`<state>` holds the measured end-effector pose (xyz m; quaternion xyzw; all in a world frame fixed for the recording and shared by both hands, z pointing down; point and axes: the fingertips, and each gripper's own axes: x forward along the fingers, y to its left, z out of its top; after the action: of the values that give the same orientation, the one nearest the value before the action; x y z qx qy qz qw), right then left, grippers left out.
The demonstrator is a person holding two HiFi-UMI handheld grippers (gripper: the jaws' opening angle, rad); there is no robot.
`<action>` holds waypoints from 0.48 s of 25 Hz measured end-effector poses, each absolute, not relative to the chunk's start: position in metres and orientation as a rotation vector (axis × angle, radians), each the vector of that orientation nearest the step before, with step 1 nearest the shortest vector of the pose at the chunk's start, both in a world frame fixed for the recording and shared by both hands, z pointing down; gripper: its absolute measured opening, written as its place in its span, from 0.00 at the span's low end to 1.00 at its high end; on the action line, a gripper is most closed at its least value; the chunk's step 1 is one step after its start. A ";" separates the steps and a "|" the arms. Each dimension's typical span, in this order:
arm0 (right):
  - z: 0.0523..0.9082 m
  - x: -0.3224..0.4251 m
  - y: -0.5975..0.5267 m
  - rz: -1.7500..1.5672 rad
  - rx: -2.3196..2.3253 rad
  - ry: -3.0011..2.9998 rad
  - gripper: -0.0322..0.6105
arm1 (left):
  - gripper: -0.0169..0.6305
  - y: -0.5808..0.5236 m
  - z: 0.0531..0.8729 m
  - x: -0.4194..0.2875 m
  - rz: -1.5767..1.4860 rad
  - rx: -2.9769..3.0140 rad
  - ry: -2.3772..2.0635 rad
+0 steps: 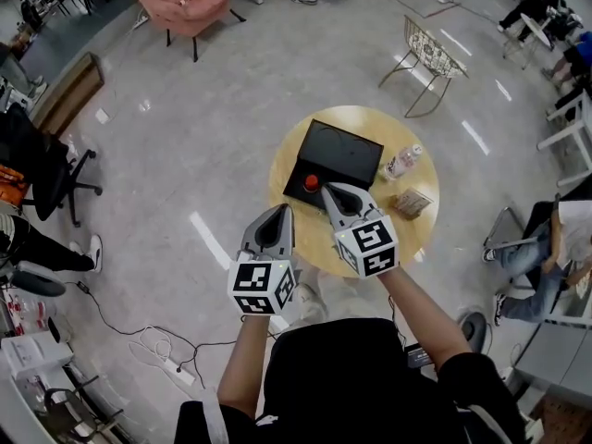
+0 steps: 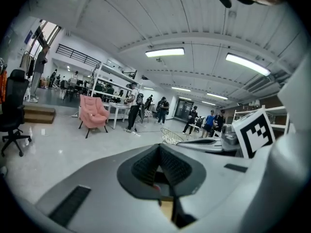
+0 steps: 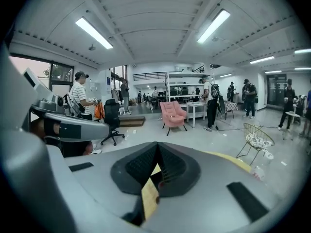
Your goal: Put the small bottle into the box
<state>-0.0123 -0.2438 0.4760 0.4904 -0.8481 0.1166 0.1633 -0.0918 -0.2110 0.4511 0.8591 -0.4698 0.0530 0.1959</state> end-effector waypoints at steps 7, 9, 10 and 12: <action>0.435 -0.009 -0.218 0.268 1.497 -2.451 0.05 | 0.04 -0.183 0.418 -0.092 0.104 2.499 -1.315; 0.427 -0.010 -0.207 0.254 1.508 -2.457 0.05 | 0.04 -0.171 0.411 -0.093 0.096 2.516 -1.316; 0.423 -0.010 -0.202 0.246 1.514 -2.462 0.05 | 0.04 -0.166 0.406 -0.093 0.091 2.525 -1.317; 0.414 -0.012 -0.194 0.226 1.530 -2.475 0.05 | 0.04 -0.160 0.398 -0.094 0.075 2.549 -1.319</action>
<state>-0.0122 -0.1944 0.4136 0.5210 -0.8427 0.0770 0.1115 -0.0943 -0.1595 0.3976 0.8797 -0.4553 0.0259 0.1347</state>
